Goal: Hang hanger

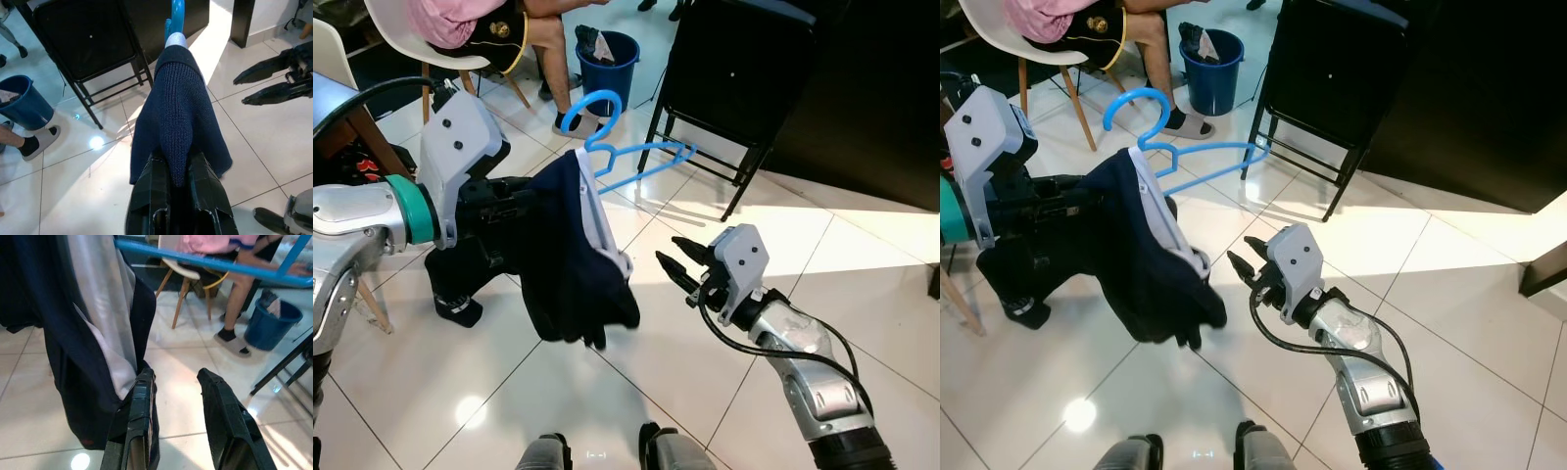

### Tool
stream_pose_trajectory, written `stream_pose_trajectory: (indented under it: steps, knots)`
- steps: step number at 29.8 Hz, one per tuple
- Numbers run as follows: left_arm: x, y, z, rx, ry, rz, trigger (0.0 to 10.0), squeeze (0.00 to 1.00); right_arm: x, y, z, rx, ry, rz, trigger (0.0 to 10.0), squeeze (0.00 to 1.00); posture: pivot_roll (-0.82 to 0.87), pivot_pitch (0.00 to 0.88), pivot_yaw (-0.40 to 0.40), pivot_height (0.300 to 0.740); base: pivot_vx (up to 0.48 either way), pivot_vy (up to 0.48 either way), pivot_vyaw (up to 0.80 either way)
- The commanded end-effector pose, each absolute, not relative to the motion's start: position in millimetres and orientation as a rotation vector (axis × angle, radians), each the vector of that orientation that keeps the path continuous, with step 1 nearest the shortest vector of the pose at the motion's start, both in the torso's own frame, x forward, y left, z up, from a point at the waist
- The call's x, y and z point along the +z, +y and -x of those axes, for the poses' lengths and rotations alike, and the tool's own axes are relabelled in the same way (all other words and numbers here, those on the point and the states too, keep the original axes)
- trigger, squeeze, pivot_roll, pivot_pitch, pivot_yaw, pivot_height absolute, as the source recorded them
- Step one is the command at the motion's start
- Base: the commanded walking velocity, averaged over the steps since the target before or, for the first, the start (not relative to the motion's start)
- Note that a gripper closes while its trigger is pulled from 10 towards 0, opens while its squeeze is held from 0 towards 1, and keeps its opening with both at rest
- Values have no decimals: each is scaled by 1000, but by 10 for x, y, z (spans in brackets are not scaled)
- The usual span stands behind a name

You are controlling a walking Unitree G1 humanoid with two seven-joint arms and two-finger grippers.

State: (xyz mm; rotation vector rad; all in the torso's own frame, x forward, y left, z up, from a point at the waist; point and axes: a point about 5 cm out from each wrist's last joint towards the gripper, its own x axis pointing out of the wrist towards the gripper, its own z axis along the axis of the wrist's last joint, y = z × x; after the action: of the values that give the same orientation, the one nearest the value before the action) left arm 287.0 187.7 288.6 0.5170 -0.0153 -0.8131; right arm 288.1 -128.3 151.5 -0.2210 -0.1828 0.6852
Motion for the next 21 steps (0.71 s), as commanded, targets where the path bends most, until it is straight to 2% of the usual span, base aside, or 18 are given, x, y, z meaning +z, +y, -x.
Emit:
stream_pose_trajectory:
  steps: [1, 13, 21]
  knots:
    - [2938, 1861, -2891, -812, -29, -537, 10000, 0, 1406, -1139, -2769, 763, -171, 221, 10000, 0, 65, 140, 28, 740, 0, 0, 0]
    - [2988, 1789, -2958, -793, -41, -528, 10000, 0, 1367, -721, -2648, 780, -257, 216, 10000, 0, 58, 147, 37, 740, 0, 0, 0]
    - [3006, 1758, -2982, -799, -52, -522, 10000, 0, 1428, -612, -2670, 767, -285, 162, 10000, 0, 57, 143, 38, 740, 0, 0, 0]
